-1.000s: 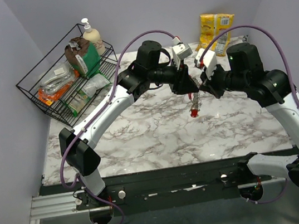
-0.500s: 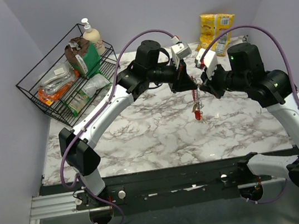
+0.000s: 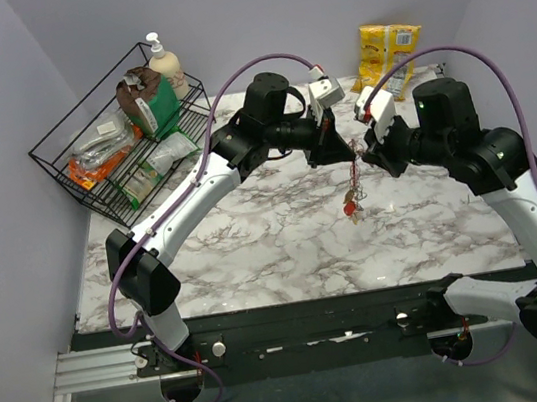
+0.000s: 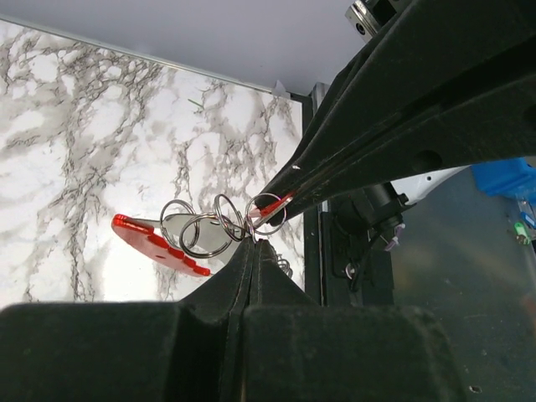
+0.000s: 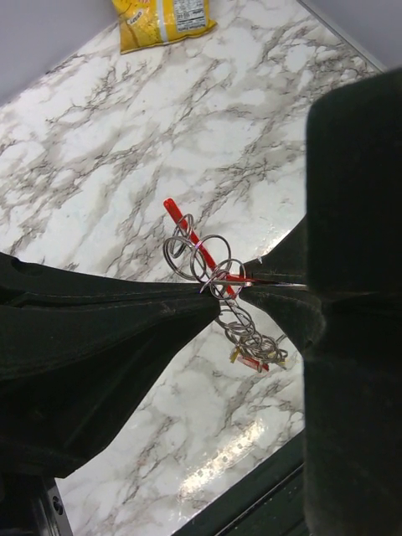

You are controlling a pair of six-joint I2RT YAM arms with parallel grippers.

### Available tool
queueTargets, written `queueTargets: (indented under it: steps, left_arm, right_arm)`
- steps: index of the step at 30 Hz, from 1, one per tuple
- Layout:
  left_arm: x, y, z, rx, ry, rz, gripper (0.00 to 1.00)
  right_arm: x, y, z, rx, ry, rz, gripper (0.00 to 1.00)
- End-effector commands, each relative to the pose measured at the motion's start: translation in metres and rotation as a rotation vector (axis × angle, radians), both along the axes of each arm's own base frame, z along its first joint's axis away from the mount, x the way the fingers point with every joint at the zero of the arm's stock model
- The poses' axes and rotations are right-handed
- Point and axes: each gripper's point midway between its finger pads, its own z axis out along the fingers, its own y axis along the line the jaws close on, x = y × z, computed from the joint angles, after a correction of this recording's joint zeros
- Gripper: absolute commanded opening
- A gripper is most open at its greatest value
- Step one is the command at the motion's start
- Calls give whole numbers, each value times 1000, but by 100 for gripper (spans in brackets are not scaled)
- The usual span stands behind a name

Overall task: Remove the keys from the keyring
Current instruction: Remove the key from the keyring.

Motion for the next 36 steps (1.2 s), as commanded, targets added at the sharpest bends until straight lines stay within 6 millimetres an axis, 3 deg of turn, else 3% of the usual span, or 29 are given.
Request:
queueTargets:
  steps: [1, 18, 36]
  left_arm:
    - [-24, 8, 6, -7, 6, -85, 0]
    - [-39, 15, 18, -28, 1, -143, 0]
    - [-34, 16, 23, -34, -6, -122, 0]
  right_arm:
    - [8, -17, 11, -14, -71, -70, 1]
    - [11, -39, -14, -102, -87, -116, 1]
    - [13, -41, -30, -122, -75, -121, 1]
